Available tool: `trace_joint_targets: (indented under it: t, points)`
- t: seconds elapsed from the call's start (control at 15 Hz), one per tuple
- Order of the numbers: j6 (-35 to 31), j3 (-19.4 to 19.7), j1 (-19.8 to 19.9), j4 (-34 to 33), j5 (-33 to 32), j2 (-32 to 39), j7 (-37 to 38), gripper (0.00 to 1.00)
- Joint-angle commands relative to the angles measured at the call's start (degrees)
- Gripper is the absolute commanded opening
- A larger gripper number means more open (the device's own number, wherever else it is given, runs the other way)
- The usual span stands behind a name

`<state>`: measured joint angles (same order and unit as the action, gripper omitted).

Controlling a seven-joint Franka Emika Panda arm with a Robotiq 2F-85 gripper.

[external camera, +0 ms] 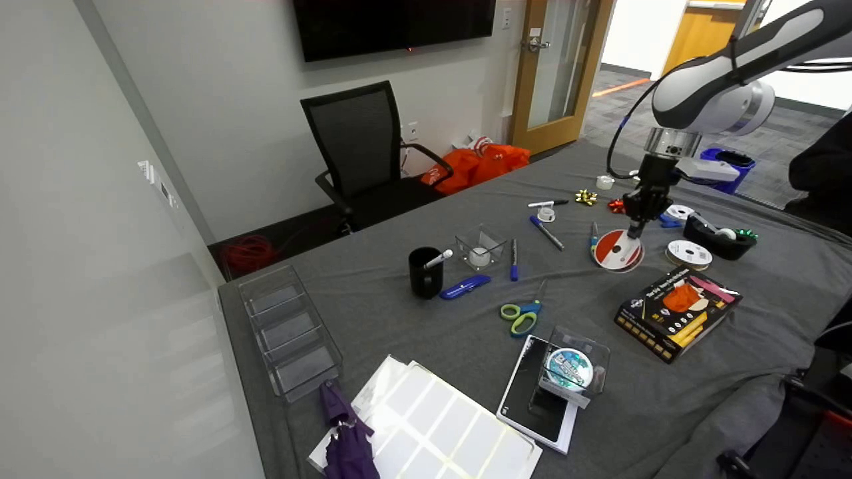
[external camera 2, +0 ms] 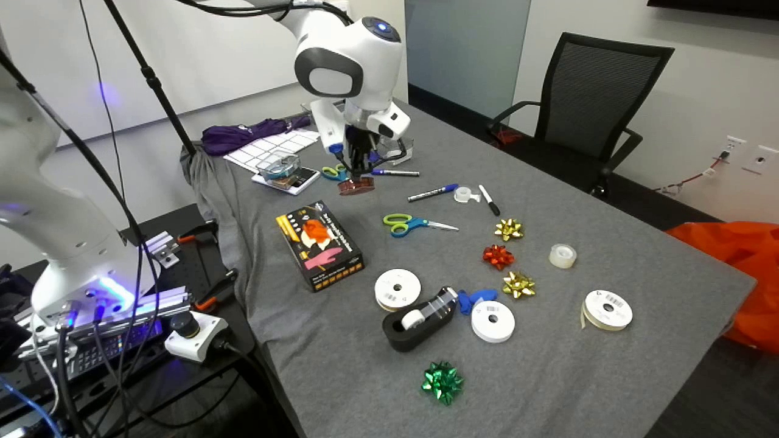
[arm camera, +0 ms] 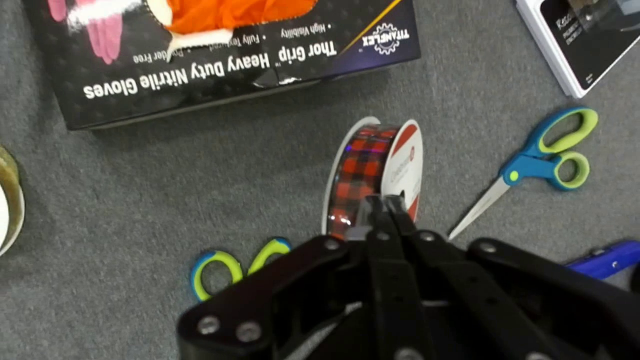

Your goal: Put the orange circular object on the black box

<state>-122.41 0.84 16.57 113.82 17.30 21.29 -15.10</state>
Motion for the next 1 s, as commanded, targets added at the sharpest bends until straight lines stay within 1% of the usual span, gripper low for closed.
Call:
trace_joint_targets:
  t: [0.0, 0.33, 0.53, 0.8, 0.93]
  points:
    - [0.41, 1.5, -1.34, 5.28, -1.19, -4.35, -2.42, 0.0]
    - [0.46, 1.91, -0.85, 6.44, -0.92, -5.43, -6.26, 0.0]
    - [-0.78, 2.3, -0.51, 5.12, -0.26, -4.01, -8.66, 0.0]
    - [-4.1, 3.39, -0.26, 3.76, -1.46, -2.05, -10.55, 0.0]
    - [-4.43, 3.74, -0.01, 3.72, -1.48, -1.81, -11.06, 0.0]
